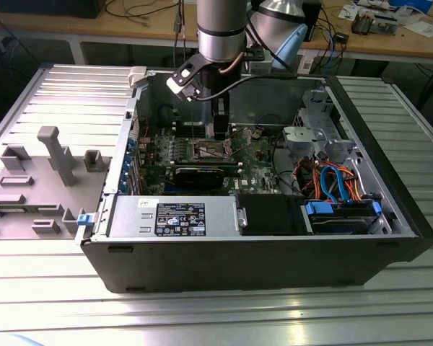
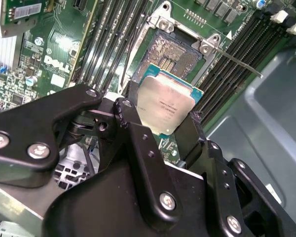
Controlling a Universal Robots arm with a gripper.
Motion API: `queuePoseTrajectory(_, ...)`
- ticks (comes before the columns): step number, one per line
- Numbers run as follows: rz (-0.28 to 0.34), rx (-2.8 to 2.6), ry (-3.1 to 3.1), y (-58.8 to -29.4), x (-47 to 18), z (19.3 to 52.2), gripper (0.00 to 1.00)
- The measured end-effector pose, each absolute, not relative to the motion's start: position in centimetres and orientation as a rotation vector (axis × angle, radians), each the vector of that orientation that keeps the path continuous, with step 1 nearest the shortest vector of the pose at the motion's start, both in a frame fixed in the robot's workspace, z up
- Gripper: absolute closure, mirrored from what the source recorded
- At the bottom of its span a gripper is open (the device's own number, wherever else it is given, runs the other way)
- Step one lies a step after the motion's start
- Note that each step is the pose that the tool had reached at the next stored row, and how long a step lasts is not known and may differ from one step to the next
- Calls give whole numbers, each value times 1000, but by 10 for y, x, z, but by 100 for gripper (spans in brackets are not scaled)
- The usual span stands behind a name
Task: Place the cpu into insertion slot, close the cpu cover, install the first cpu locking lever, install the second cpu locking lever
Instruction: 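Place the cpu into insertion slot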
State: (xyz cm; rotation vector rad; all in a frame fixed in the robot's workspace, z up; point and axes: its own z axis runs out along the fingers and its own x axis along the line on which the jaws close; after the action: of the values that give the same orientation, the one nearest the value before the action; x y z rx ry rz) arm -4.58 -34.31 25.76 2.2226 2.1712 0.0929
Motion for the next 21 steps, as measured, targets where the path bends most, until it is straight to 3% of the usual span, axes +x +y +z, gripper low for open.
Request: queuePoseTrajectory(21,94,2197,2198,-343,-49,244,46)
